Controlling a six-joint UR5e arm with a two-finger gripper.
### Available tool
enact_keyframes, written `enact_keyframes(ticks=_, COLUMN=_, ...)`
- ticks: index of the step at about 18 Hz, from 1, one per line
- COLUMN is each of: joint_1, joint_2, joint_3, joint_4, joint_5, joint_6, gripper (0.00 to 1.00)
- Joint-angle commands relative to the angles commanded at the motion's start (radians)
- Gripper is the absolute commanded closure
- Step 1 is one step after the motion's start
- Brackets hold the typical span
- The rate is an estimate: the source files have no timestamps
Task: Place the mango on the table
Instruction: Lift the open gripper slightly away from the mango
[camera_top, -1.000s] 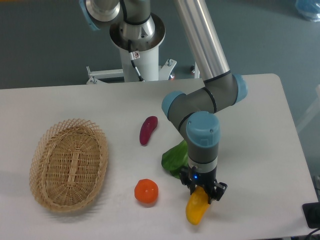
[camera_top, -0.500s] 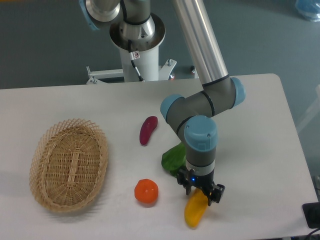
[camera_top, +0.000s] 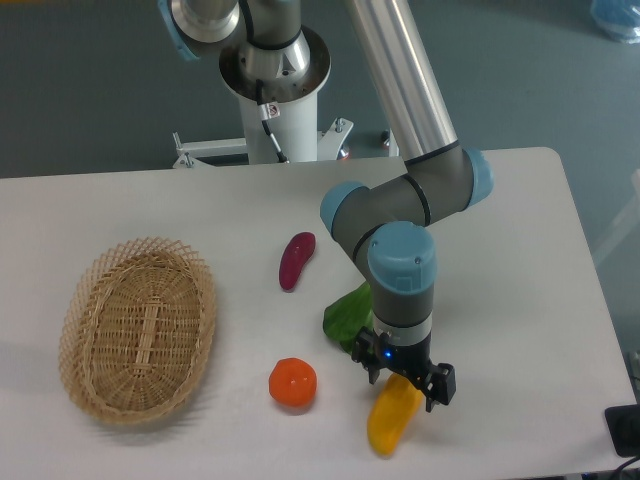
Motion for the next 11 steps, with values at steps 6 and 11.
enact_keyframes(ticks=6, joint_1=0.003, joint_2=0.017, joint_3=-0.011, joint_4=0.000, joint_5=-0.002, joint_6=0.002, gripper=0.00)
enact_keyframes(ticks=11, joint_1=0.003, joint_2=0.017, joint_3=-0.011, joint_4=0.000, joint_5=0.000, joint_6=0.000, gripper=0.00)
